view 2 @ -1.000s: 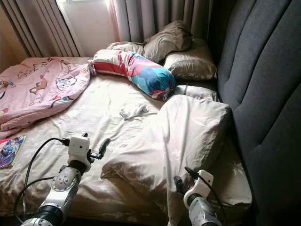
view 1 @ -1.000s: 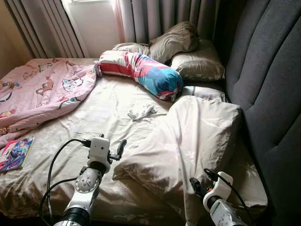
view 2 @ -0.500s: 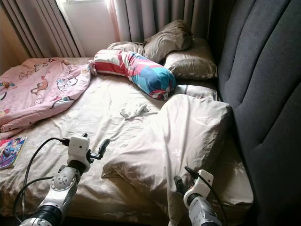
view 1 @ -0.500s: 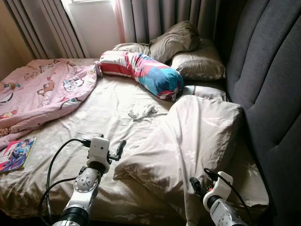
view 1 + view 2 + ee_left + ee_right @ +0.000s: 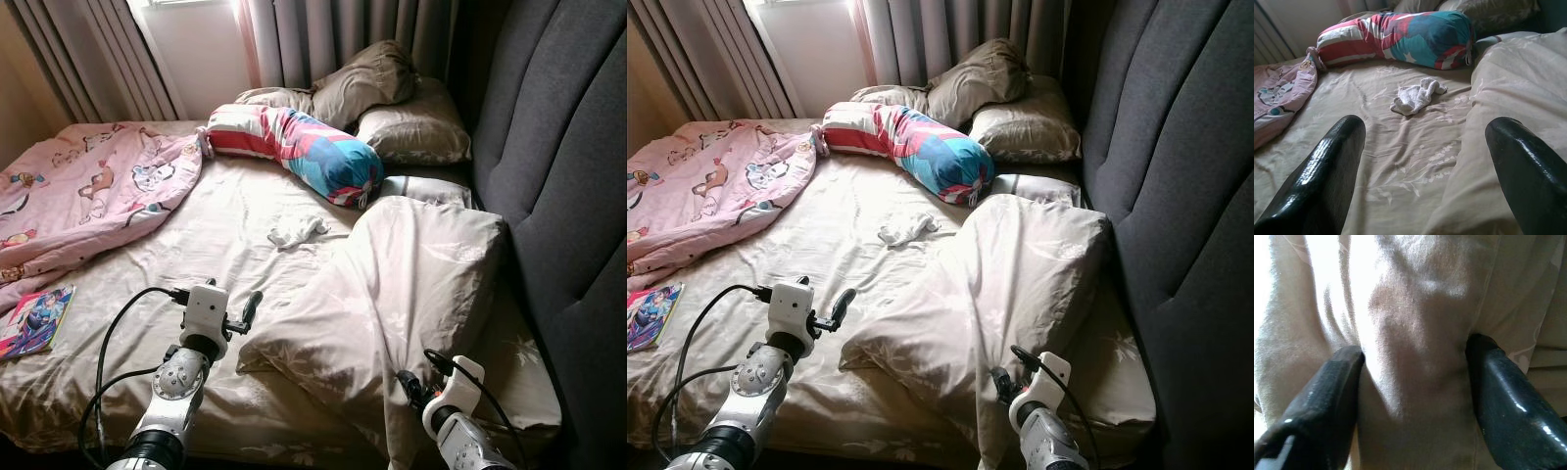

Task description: Clean up the room

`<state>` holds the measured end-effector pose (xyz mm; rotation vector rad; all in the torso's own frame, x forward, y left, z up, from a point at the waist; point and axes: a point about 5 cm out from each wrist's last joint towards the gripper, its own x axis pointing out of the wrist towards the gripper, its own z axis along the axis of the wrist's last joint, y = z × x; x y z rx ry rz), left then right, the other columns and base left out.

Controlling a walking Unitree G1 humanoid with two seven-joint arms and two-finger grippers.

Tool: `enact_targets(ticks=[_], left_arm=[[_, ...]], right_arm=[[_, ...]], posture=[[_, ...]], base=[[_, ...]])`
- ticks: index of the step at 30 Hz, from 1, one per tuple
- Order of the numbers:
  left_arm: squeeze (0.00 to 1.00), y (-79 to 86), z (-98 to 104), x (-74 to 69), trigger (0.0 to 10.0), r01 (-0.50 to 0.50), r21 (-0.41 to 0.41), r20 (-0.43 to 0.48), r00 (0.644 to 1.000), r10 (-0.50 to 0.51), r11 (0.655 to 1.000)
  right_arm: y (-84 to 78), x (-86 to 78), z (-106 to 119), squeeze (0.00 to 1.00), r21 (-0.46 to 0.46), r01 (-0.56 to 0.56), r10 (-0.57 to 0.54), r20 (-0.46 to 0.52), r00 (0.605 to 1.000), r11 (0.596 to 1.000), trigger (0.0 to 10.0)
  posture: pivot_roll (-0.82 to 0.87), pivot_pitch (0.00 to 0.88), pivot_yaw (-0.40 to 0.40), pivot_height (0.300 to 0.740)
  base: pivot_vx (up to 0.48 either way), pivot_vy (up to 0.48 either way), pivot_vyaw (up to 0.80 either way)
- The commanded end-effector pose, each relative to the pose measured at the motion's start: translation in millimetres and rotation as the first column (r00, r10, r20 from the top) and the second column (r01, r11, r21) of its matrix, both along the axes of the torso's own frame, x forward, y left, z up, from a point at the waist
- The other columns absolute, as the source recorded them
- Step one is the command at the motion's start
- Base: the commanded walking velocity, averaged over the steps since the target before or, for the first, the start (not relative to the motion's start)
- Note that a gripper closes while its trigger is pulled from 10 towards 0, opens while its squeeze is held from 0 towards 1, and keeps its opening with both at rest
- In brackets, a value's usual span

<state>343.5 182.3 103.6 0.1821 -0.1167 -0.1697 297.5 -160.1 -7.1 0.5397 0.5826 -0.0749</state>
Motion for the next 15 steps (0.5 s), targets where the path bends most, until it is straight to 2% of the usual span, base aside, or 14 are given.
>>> enact_targets(ticks=[1, 15], left_arm=[[0.0, 1.5, 2.0, 0.2, 10.0, 0.005, 0.019, 0.001, 1.0, -0.005, 1.0], [0.0, 0.5, 0.4, -0.8, 10.0, 0.004, 0.023, -0.004, 1.0, -0.003, 1.0]], right_arm=[[9.7, -6.7, -7.4, 0.0, 0.02, -0.038, 0.039, -0.045, 0.998, 0.999, 0.0], [6.2, -5.8, -6.3, 0.0, -0.01, -0.066, 0.065, -0.042, 0.997, 0.998, 0.0]], posture=[[0.06, 0.126, 0.097, 0.635], [0.05, 0.119, 0.095, 0.635]], base=[[0.0, 0.0, 0.0], [0.0, 0.0, 0.0]])
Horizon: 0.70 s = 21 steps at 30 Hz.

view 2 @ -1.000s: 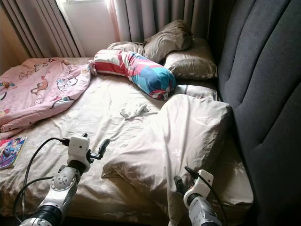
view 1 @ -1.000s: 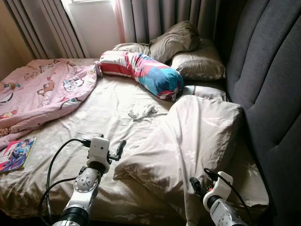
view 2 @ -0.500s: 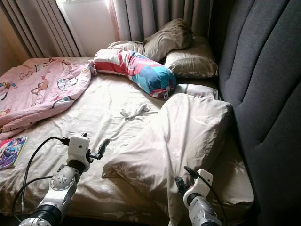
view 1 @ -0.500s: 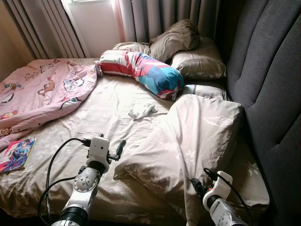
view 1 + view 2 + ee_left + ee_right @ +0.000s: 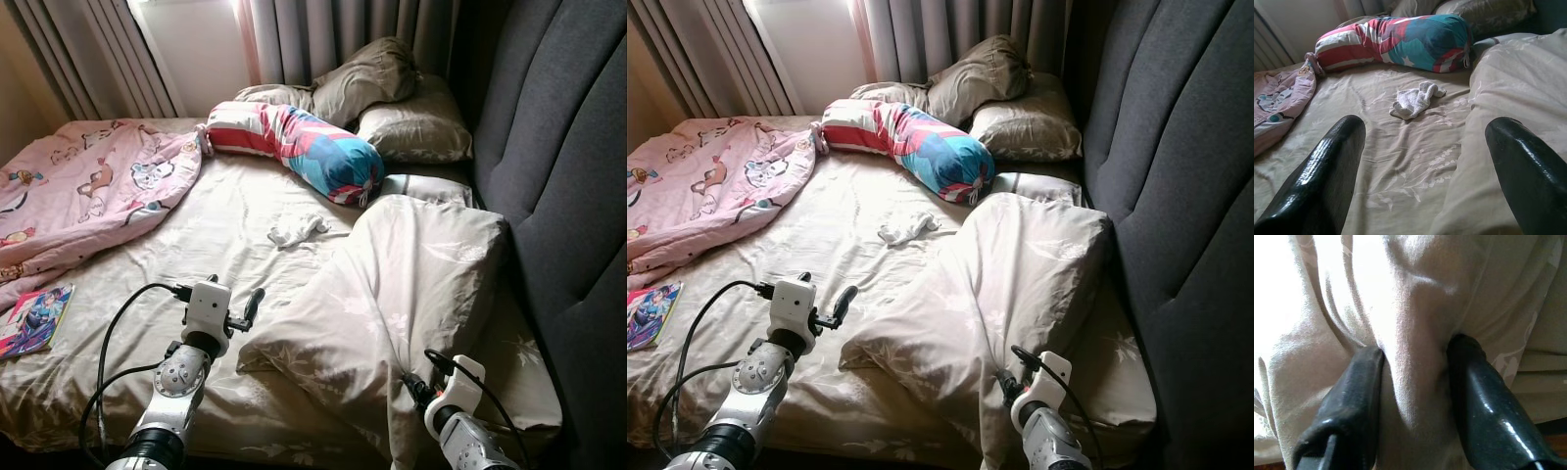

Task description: Clean up the room

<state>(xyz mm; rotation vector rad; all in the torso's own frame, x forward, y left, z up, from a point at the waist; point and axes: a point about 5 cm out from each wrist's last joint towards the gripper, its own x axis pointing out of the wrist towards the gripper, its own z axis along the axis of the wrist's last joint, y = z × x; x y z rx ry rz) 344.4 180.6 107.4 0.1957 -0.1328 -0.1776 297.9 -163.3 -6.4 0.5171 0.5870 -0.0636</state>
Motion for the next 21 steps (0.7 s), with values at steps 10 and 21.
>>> enact_targets(ticks=[10, 21], left_arm=[[0.0, 2.0, -6.6, -3.5, 10.0, -0.009, 0.01, -0.028, 1.0, 0.009, 1.0], [0.0, 2.0, -7.3, -3.8, 10.0, -0.014, 0.009, -0.029, 0.999, 0.015, 1.0]], right_arm=[[7.7, -6.4, -6.9, 0.0, -0.014, -0.059, 0.058, -0.039, 0.998, 0.998, 0.0], [6.3, -6.4, -6.6, 0.0, -0.033, -0.067, 0.066, -0.03, 0.997, 0.997, 0.0]], posture=[[0.04, 0.103, 0.089, 0.635], [0.03, 0.096, 0.085, 0.635]], base=[[0.0, 0.0, 0.0], [0.0, 0.0, 0.0]])
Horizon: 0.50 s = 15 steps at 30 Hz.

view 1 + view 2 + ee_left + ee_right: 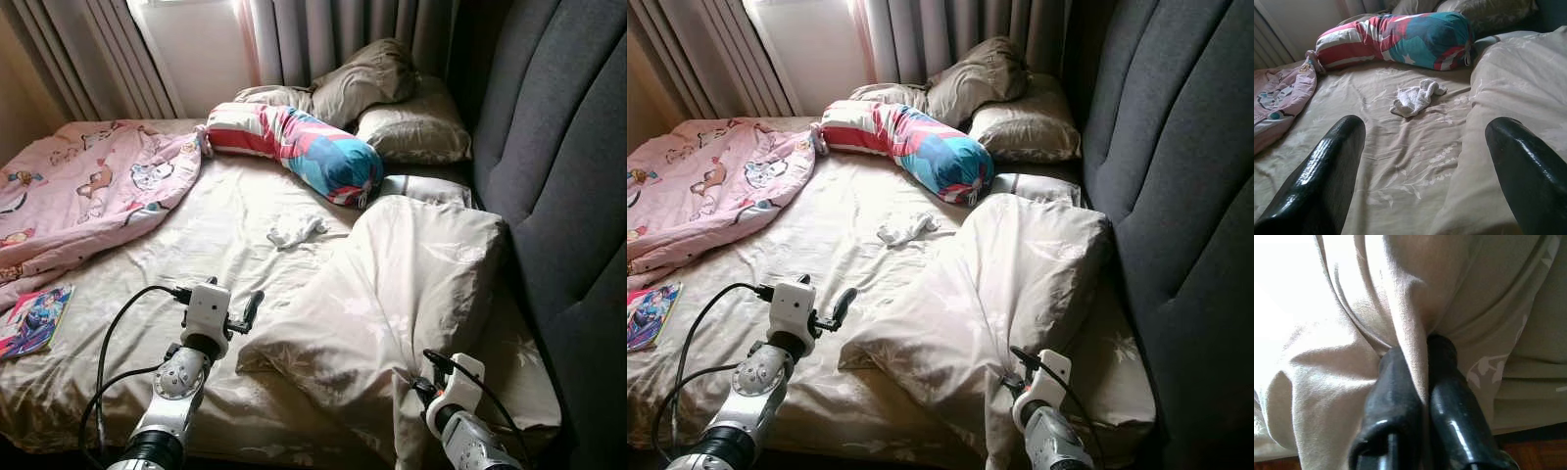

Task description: Clean up the room

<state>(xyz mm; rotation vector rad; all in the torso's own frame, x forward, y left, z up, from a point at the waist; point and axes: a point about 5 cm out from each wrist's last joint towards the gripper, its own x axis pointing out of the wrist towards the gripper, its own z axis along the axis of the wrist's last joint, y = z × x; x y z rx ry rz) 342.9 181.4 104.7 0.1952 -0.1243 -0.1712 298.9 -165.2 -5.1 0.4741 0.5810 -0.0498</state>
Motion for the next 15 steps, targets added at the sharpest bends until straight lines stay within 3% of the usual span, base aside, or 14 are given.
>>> enact_targets(ticks=[1, 10, 12, 13, 15], left_arm=[[0.0, 1.1, -4.6, -2.2, 10.0, -0.007, 0.009, -0.022, 1.0, 0.007, 1.0], [0.0, 1.7, -4.2, -1.7, 10.0, -0.016, 0.009, -0.021, 1.0, 0.016, 1.0], [0.0, 1.7, -4.5, -1.8, 10.0, -0.017, 0.008, -0.021, 1.0, 0.017, 1.0], [0.0, 1.8, -4.9, -2.1, 10.0, -0.02, 0.007, -0.022, 1.0, 0.02, 1.0], [0.0, 1.8, -4.9, -2.1, 10.0, -0.02, 0.007, -0.022, 1.0, 0.02, 1.0]], right_arm=[[8.3, -7.4, -8.0, 0.0, 0.003, -0.043, 0.043, -0.04, 0.998, 0.999, 0.0], [1.5, -5.0, -5.0, 0.0, -0.097, -0.02, 0.018, -0.017, 1.0, 0.995, 0.0], [-1.3, -4.5, -4.4, 0.0, -0.14, -0.004, 0.002, -0.016, 1.0, 0.99, 0.0], [-10.3, -5.0, -3.8, 0.0, -0.278, 0.071, -0.083, -0.031, 0.996, 0.958, 0.0], [-10.3, -5.0, -3.8, 0.0, -0.278, 0.071, -0.083, -0.031, 0.996, 0.958, 0.0]], posture=[[0.03, 0.096, 0.085, 0.635], [0.03, 0.104, 0.081, 0.635], [0.03, 0.105, 0.079, 0.635], [0.04, 0.106, 0.075, 0.635], [0.04, 0.106, 0.075, 0.635]], base=[[0.0, 0.0, 0.0], [0.0, 0.0, 0.0], [0.0, 0.0, 0.0], [0.0, 0.0, 0.0], [0.0, 0.0, 0.0]])
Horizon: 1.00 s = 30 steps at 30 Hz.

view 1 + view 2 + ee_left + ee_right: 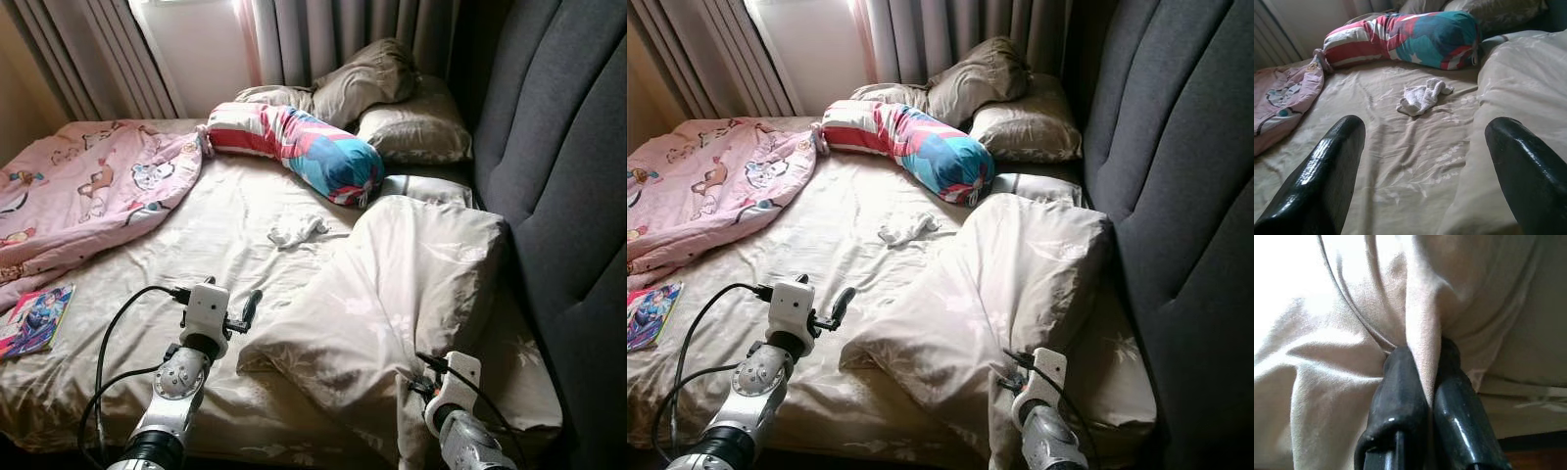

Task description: Clean up the room

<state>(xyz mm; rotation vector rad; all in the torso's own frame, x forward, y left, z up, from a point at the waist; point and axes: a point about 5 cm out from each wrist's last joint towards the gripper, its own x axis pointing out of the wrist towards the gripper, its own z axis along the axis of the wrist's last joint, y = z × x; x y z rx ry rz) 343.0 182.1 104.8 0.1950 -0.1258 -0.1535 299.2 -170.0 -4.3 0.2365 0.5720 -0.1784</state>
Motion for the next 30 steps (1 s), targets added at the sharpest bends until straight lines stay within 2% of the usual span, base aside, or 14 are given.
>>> enact_targets(ticks=[1, 2, 5, 7, 9, 11, 15, 16, 17, 21, 22, 24, 28, 30], left_arm=[[0.0, 1.1, -5.1, -2.3, 10.0, -0.004, 0.008, -0.025, 1.0, 0.004, 1.0], [0.0, 1.4, -5.1, -2.5, 10.0, -0.006, 0.007, -0.024, 1.0, 0.006, 1.0], [0.0, 1.8, -5.0, -2.5, 10.0, -0.007, 0.007, -0.023, 1.0, 0.008, 1.0], [0.0, 2.7, -4.8, -2.5, 10.0, -0.011, 0.008, -0.022, 1.0, 0.011, 1.0], [0.0, 2.9, -4.7, -2.4, 10.0, -0.011, 0.008, -0.022, 1.0, 0.012, 1.0], [0.0, 2.9, -4.7, -2.4, 10.0, -0.011, 0.008, -0.022, 1.0, 0.012, 1.0], [0.0, 3.0, -3.9, -1.6, 10.0, -0.012, 0.009, -0.021, 1.0, 0.012, 1.0], [0.0, 3.0, -3.9, -1.6, 10.0, -0.012, 0.009, -0.021, 1.0, 0.012, 1.0], [0.0, 3.1, -3.8, -1.5, 10.0, -0.012, 0.009, -0.021, 1.0, 0.012, 1.0], [0.0, 3.1, -3.6, -1.4, 10.0, -0.012, 0.009, -0.02, 1.0, 0.012, 1.0], [0.0, 2.9, -3.5, -1.4, 10.0, -0.012, 0.009, -0.019, 1.0, 0.012, 1.0], [0.0, 2.8, -3.5, -1.3, 10.0, -0.011, 0.008, -0.02, 1.0, 0.011, 1.0], [0.0, 2.7, -3.8, -1.4, 10.0, -0.01, 0.009, -0.021, 1.0, 0.011, 1.0], [0.0, 1.9, -4.1, -1.3, 10.0, -0.01, 0.009, -0.022, 1.0, 0.01, 1.0]], right_arm=[[-8.8, -5.9, -4.1, 0.0, -0.068, 0.066, -0.068, -0.023, 0.997, 0.995, 0.0], [-12.8, -6.3, -2.6, 0.0, -0.142, 0.112, -0.115, -0.016, 0.993, 0.984, 0.0], [-15.8, -6.2, -0.5, 0.0, -0.201, 0.144, -0.146, 0.004, 0.989, 0.969, 0.0], [-60.2, 2.1, 22.1, 0.0, -0.342, 0.232, -0.205, 0.112, 0.972, 0.911, 0.0], [-74.3, 5.4, 32.2, 0.0, -0.382, 0.263, -0.219, 0.154, 0.963, 0.886, 0.0], [-74.3, 5.4, 32.2, 0.0, -0.382, 0.263, -0.219, 0.154, 0.963, 0.886, 0.0], [-113.0, 20.2, 87.9, 0.0, -0.502, 0.486, -0.289, 0.421, 0.86, 0.715, 0.0], [-113.0, 20.2, 87.9, 0.0, -0.502, 0.486, -0.289, 0.421, 0.86, 0.715, 0.0], [-118.4, 21.5, 99.2, 0.0, -0.519, 0.534, -0.293, 0.476, 0.829, 0.667, 0.0], [-129.4, 21.1, 116.3, 0.0, -0.536, 0.612, -0.306, 0.553, 0.775, 0.582, 0.0], [-137.2, 19.0, 126.3, 0.0, -0.536, 0.66, -0.316, 0.597, 0.737, 0.526, 0.0], [-145.0, 15.6, 133.8, 0.0, -0.518, 0.705, -0.338, 0.632, 0.697, 0.484, 0.0], [-150.6, 12.5, 130.9, 0.0, -0.514, 0.709, -0.37, 0.615, 0.697, 0.482, 0.0], [-149.6, 8.1, 113.2, 0.0, -0.476, 0.694, -0.44, 0.543, 0.715, 0.54, 0.0]], posture=[[0.04, 0.106, 0.075, 0.635], [0.04, 0.107, 0.075, 0.635], [0.03, 0.107, 0.074, 0.635], [0.03, 0.107, 0.074, 0.635], [0.03, 0.107, 0.074, 0.635], [0.03, 0.107, 0.074, 0.635], [0.03, 0.108, 0.075, 0.635], [0.03, 0.108, 0.075, 0.635], [0.03, 0.108, 0.074, 0.635], [0.03, 0.109, 0.074, 0.635], [0.03, 0.109, 0.074, 0.635], [0.03, 0.11, 0.075, 0.635], [0.02, 0.109, 0.074, 0.635], [0.02, 0.109, 0.072, 0.635]], base=[[0.0, 0.0, 0.0], [0.0, 0.0, 0.0], [0.0, 0.0, 0.0], [0.0, 0.0, 0.0], [0.0, 0.0, 0.0], [0.0, 0.0, 0.0], [0.0, 0.0, 0.0], [0.0, 0.0, 0.0], [0.0, 0.0, 0.0], [0.0, 0.0, 0.0], [0.0, 0.0, 0.0], [0.0, 0.0, 0.0], [0.0, 0.0, 0.0], [0.0, 0.0, 0.0]])
